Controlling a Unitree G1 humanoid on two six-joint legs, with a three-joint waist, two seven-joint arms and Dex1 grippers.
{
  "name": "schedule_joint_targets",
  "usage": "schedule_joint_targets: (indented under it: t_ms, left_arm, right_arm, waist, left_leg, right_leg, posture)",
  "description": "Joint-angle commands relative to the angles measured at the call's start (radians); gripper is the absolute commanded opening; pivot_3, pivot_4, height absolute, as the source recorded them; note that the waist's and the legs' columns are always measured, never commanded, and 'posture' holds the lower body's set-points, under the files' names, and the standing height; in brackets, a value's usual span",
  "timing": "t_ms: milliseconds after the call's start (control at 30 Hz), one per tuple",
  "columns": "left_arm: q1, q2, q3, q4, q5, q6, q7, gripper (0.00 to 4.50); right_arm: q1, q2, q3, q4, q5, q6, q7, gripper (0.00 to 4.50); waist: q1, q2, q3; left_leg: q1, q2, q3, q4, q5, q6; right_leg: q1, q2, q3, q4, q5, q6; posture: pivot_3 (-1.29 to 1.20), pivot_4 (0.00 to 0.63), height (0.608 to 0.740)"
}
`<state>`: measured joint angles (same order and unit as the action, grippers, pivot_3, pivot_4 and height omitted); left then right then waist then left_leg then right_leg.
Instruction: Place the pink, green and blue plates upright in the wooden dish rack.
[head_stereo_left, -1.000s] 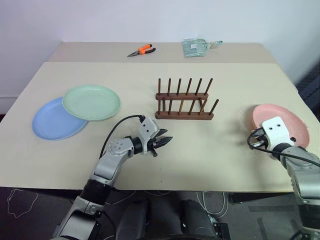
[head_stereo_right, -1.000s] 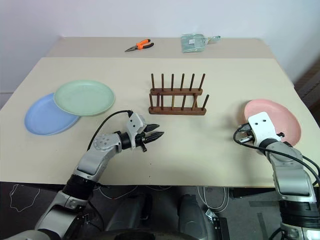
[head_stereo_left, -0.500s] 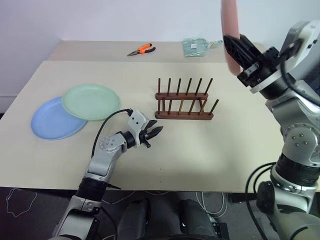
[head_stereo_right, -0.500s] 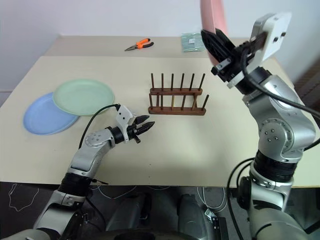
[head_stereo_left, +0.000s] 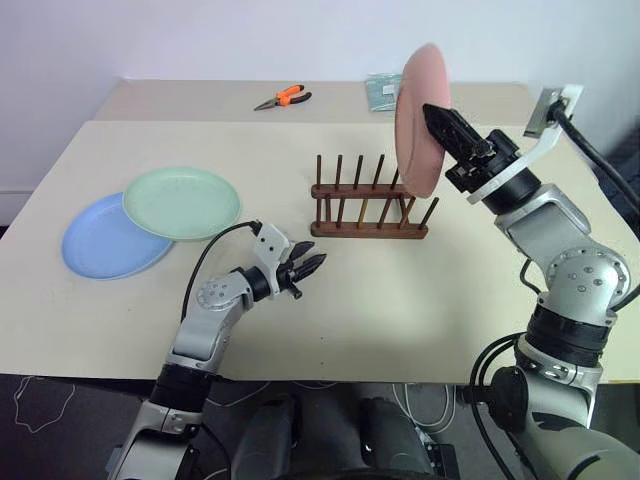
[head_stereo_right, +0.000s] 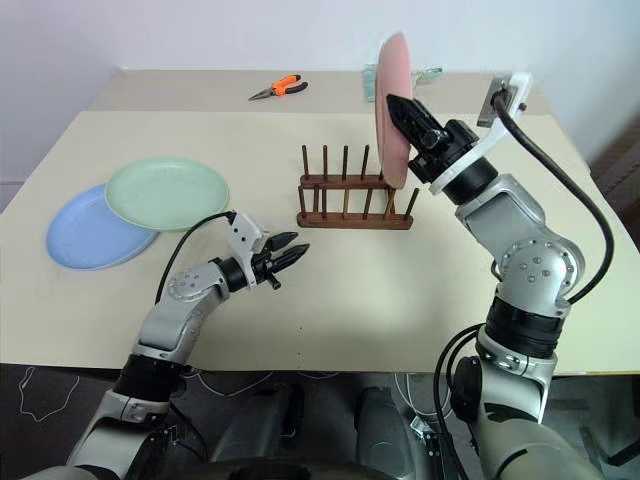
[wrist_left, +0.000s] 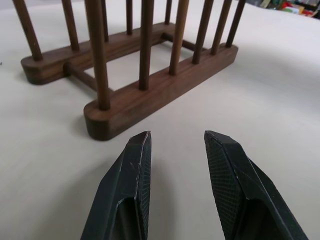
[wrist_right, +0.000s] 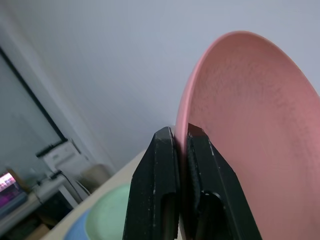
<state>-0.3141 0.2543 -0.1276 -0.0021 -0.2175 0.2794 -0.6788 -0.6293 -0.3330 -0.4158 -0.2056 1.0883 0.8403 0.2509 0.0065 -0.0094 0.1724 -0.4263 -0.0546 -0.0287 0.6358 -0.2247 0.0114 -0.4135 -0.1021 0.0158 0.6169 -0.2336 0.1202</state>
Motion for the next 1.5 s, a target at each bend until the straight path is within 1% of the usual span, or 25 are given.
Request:
schedule_joint_targets:
  t_ms: [33,100,200,267,300,367,467,600,633,700,733,767,800,833,867,1000,1033,1100,1233,1300,1433,1500]
  left_arm:
    - [0.009,0.008,0.01,-0.059,-0.032,-0.006,-0.019,1.68]
    - [0.011,0.008,0.013,-0.072,-0.045,-0.006,-0.024,1.68]
    - [0.013,0.011,0.015,-0.082,-0.054,-0.01,-0.027,1.68]
    - [0.013,0.014,0.014,-0.082,-0.053,-0.01,-0.026,1.68]
    - [0.014,0.016,0.014,-0.083,-0.052,-0.011,-0.026,1.68]
    - [0.014,0.019,0.013,-0.085,-0.052,-0.011,-0.026,1.68]
    - [0.015,0.025,0.013,-0.085,-0.05,-0.014,-0.025,1.68]
    - [0.013,0.036,0.032,-0.085,-0.052,-0.007,-0.012,1.68]
    - [0.011,0.036,0.049,-0.085,-0.06,-0.005,-0.001,1.94]
    - [-0.005,0.033,0.127,-0.083,-0.071,-0.01,0.071,2.47]
    - [-0.013,0.033,0.155,-0.082,-0.073,-0.014,0.102,3.08]
    - [-0.022,0.032,0.181,-0.08,-0.067,-0.022,0.136,3.47]
    - [-0.045,0.032,0.222,-0.072,-0.041,-0.032,0.209,4.06]
    - [-0.067,0.033,0.258,-0.065,-0.015,-0.045,0.275,4.44]
    - [-0.097,0.038,0.301,-0.056,0.018,-0.048,0.363,4.44]
    - [-0.169,0.051,0.391,-0.037,0.1,-0.019,0.578,4.44]
    - [-0.2,0.053,0.447,-0.037,0.114,0.019,0.671,4.44]
    - [-0.241,0.046,0.523,-0.045,0.106,0.071,0.784,4.44]
    - [-0.286,0.001,0.692,-0.088,-0.018,0.316,0.926,4.44]
    - [-0.29,-0.035,0.751,-0.116,-0.121,0.415,0.929,4.44]
    - [-0.296,-0.102,0.872,-0.133,-0.274,0.553,0.988,4.44]
    - [-0.298,-0.125,0.913,-0.124,-0.324,0.59,1.021,3.93]
  right_arm:
    - [-0.015,-0.005,-0.034,0.028,0.036,-0.022,-0.019,0.06]
    - [-0.006,-0.015,-0.027,0.04,0.029,-0.025,-0.011,0.06]
    - [0.006,-0.024,-0.021,0.046,0.018,-0.034,0.0,1.01]
    - [0.011,-0.038,-0.01,0.044,-0.023,-0.055,0.002,2.03]
    - [0.011,-0.051,-0.001,0.042,-0.058,-0.075,0.008,2.42]
    - [0.011,-0.088,0.021,0.042,-0.136,-0.125,0.031,3.42]
    - [0.011,-0.146,0.056,0.043,-0.243,-0.193,0.074,3.42]
    - [0.004,-0.254,0.128,0.041,-0.425,-0.304,0.138,3.42]
    - [0.0,-0.275,0.142,0.041,-0.458,-0.325,0.153,3.46]
    - [-0.013,-0.357,0.202,0.038,-0.584,-0.406,0.201,3.97]
    - [-0.019,-0.382,0.226,0.037,-0.63,-0.439,0.22,4.35]
    - [-0.025,-0.402,0.248,0.034,-0.669,-0.47,0.236,4.5]
    - [-0.04,-0.412,0.281,0.011,-0.696,-0.495,0.261,4.5]
    - [-0.052,-0.416,0.31,-0.016,-0.708,-0.507,0.289,4.5]
    - [-0.064,-0.416,0.346,-0.052,-0.715,-0.517,0.324,4.5]
    - [-0.076,-0.384,0.417,-0.118,-0.718,-0.509,0.392,4.5]
    - [-0.071,-0.361,0.449,-0.131,-0.723,-0.506,0.399,4.5]
    - [-0.061,-0.329,0.486,-0.138,-0.735,-0.507,0.409,4.5]
    - [-0.021,-0.272,0.529,-0.131,-0.75,-0.516,0.425,4.5]
    - [-0.009,-0.259,0.53,-0.126,-0.759,-0.518,0.433,4.5]
    - [0.008,-0.244,0.533,-0.115,-0.776,-0.528,0.441,4.5]
    - [0.013,-0.239,0.531,-0.112,-0.784,-0.532,0.441,4.5]
  waist:
    - [0.0,0.0,0.0]
    - [-0.001,0.0,0.0]
    - [-0.002,0.0,0.0]
    - [-0.002,0.0,0.0]
    - [-0.002,0.0,0.0]
    - [-0.002,0.0,0.0]
    - [-0.002,0.001,0.0]
    - [-0.001,0.001,0.0]
    - [-0.002,0.001,0.0]
    - [-0.003,0.001,0.001]
    - [-0.004,0.002,0.001]
    - [-0.006,0.001,0.001]
    - [-0.007,0.001,0.001]
    - [-0.008,0.001,0.001]
    - [-0.01,0.001,0.001]
    - [-0.014,0.0,0.001]
    - [-0.014,0.0,0.001]
    - [-0.015,-0.001,0.002]
    - [-0.015,-0.002,0.002]
    - [-0.013,-0.002,0.002]
    - [-0.012,-0.004,0.002]
    - [-0.014,-0.004,0.003]
  left_leg:
    - [0.0,0.0,0.0,0.0,0.0,0.0]
    - [0.0,0.0,0.0,0.0,0.0,0.0]
    - [0.0,0.0,0.0,0.0,0.0,0.0]
    - [0.0,0.0,0.0,0.0,0.0,0.0]
    - [0.0,0.0,0.0,0.0,0.0,0.0]
    - [0.0,0.0,0.001,0.0,0.0,0.0]
    - [0.0,0.0,0.001,0.0,0.0,0.0]
    - [0.0,0.0,0.001,0.001,0.0,0.0]
    - [0.0,0.0,0.002,0.001,0.0,0.0]
    - [0.0,0.0,0.002,0.001,0.0,0.0]
    - [0.0,0.0,0.002,0.001,0.0,0.0]
    - [0.0,0.001,0.002,0.001,0.0,0.0]
    - [0.0,0.001,0.002,0.001,0.0,0.0]
    - [0.0,0.001,0.002,0.001,0.0,0.0]
    - [0.0,0.001,0.002,0.001,0.0,0.0]
    - [0.0,0.001,0.001,0.002,0.0,0.0]
    - [0.0,0.001,0.001,0.002,0.0,0.0]
    - [0.0,0.0,0.0,0.003,0.0,0.0]
    - [0.0,0.0,0.0,0.004,0.0,0.0]
    - [0.0,0.0,0.0,0.004,0.0,0.0]
    - [0.0,0.0,-0.001,0.006,0.0,0.0]
    - [0.0,0.0,-0.001,0.007,0.0,-0.001]
  right_leg:
    - [0.0,0.0,0.0,0.0,0.0,0.0]
    - [0.0,0.0,0.0,0.0,0.0,0.0]
    - [0.0,0.0,0.0,0.0,0.0,0.0]
    - [0.0,0.0,0.0,0.0,0.0,0.0]
    - [0.0,0.0,0.0,0.0,0.0,0.0]
    - [0.0,0.002,0.0,0.0,0.0,0.0]
    - [0.0,0.002,0.0,0.0,0.0,0.0]
    - [0.0,0.003,0.0,0.0,0.0,0.0]
    - [0.0,0.003,0.0,0.0,0.0,0.0]
    - [0.0,0.003,0.0,0.0,0.0,0.0]
    - [0.0,0.003,0.0,0.0,0.0,0.0]
    - [0.0,0.003,0.0,0.0,0.0,0.0]
    - [0.0,0.004,0.0,0.0,0.0,0.0]
    - [0.0,0.004,0.0,0.0,0.0,0.0]
    - [0.0,0.004,0.0,0.0,0.0,0.0]
    - [0.001,0.004,-0.001,0.001,0.0,0.002]
    - [0.001,0.004,-0.001,0.001,0.0,0.002]
    - [0.001,0.004,-0.001,0.0,0.002,0.004]
    - [0.001,0.004,-0.001,0.001,0.002,0.005]
    - [0.001,0.004,-0.001,0.001,0.002,0.005]
    - [0.002,0.004,-0.001,0.002,0.002,0.005]
    - [0.002,0.004,-0.001,0.002,0.002,0.005]
  posture:
    - [0.0,0.15,0.738]
    - [0.0,0.15,0.738]
    - [0.0,0.15,0.738]
    - [0.0,0.15,0.738]
    - [0.0,0.15,0.738]
    - [0.0,0.15,0.738]
    - [0.0,0.15,0.738]
    - [0.0,0.15,0.738]
    - [0.0,0.15,0.738]
    - [0.0,0.15,0.738]
    - [0.0,0.15,0.738]
    - [0.0,0.15,0.738]
    - [0.0,0.15,0.738]
    - [0.0,0.15,0.738]
    - [0.0,0.15,0.738]
    - [0.0,0.15,0.738]
    - [0.0,0.15,0.738]
    - [0.0,0.15,0.738]
    - [0.0,0.15,0.738]
    - [0.0,0.15,0.738]
    - [0.0,0.15,0.738]
    - [0.0,0.15,0.738]
